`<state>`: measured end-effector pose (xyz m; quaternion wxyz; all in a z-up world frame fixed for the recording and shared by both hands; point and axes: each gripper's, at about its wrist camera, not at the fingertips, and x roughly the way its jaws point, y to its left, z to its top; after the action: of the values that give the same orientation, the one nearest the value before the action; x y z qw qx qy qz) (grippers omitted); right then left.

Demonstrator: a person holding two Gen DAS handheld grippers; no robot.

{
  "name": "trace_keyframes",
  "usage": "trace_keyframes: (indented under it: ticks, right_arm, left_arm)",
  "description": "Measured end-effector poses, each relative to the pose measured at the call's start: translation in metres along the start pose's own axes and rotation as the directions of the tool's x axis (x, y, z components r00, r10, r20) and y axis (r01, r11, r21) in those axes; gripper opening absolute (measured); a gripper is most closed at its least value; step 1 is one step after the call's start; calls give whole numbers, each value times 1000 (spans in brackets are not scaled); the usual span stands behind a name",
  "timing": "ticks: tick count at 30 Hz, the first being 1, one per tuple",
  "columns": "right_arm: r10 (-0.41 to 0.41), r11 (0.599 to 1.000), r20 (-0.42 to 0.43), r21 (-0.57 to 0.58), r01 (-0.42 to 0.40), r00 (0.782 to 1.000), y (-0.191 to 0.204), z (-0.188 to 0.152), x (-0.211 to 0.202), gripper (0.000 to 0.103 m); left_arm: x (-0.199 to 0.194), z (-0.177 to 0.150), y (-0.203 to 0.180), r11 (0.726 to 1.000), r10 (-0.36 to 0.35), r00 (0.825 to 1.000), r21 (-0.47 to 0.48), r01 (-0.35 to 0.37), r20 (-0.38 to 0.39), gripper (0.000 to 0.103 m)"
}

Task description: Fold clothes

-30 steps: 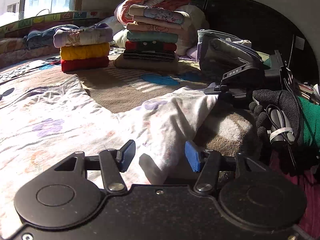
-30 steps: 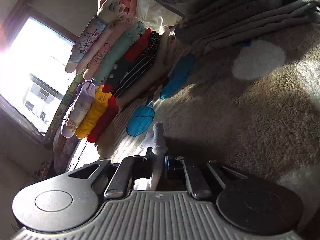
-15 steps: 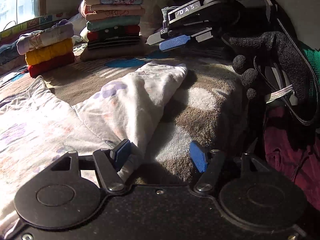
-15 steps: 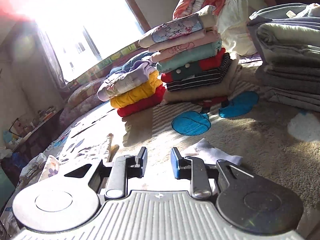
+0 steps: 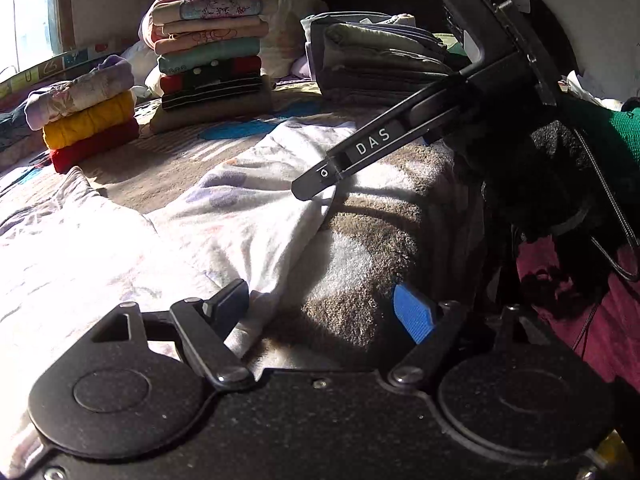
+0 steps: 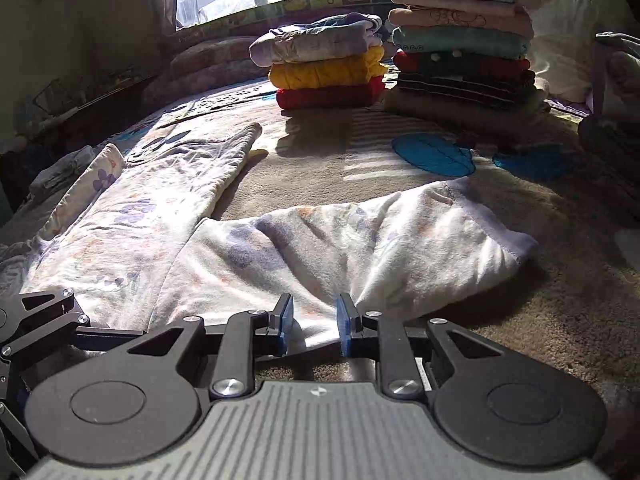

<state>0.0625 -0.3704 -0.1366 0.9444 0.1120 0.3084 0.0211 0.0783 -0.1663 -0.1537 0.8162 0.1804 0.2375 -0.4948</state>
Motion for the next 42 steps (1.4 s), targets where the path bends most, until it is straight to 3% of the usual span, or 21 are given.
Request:
trace_keyframes:
  ticks: [8,10,12,14,17,21,26,30,35,38,40,42]
  right_arm:
    - [-14,997,155,71,3,988,-9,20,5,40]
    - [-85,990,113,122,71,990,-20,18,19,45]
    - [-165,973,57,172,153,985,-34,11,33,41]
    - [-191,970,70,168,177,979,-32,7,27,39]
    - [-212,963,113,193,187,971,-25,2,16,46]
    - [-209,966,202,195,170,957,-7,9,6,47]
    - [-61,998,242,22,57,968,49,32,21,49]
    - [32,999,217,-30,-26,976,77,51,45,52]
    - [110,993,187,-67,-99,976,102,74,73,52]
    - [169,982,168,-109,-152,971,126,85,90,53]
    - [235,962,144,-177,-209,961,152,89,103,53]
    - [292,936,116,-240,-258,949,175,89,113,53]
  left_arm:
    - [-19,-1,27,986,-17,1000,-168,19,15,81]
    - [-24,-1,36,976,-7,1000,-217,11,22,81]
    - [-31,-1,48,963,22,999,-269,-14,29,81]
    - [-43,0,65,945,67,997,-324,-48,49,81]
    - [-66,-2,102,886,163,984,-449,-113,73,81]
    - [-98,-9,146,797,287,954,-572,-192,81,80]
    - [-129,-20,197,692,392,917,-682,-238,77,75]
    - [-142,-23,232,650,467,883,-693,-312,41,74]
    - [-146,-22,267,636,513,858,-673,-377,5,63]
    - [-139,-18,287,645,509,861,-656,-392,-15,43]
    - [-132,-13,297,665,502,865,-629,-403,-23,35]
    - [-122,-6,305,693,497,867,-587,-419,-32,34]
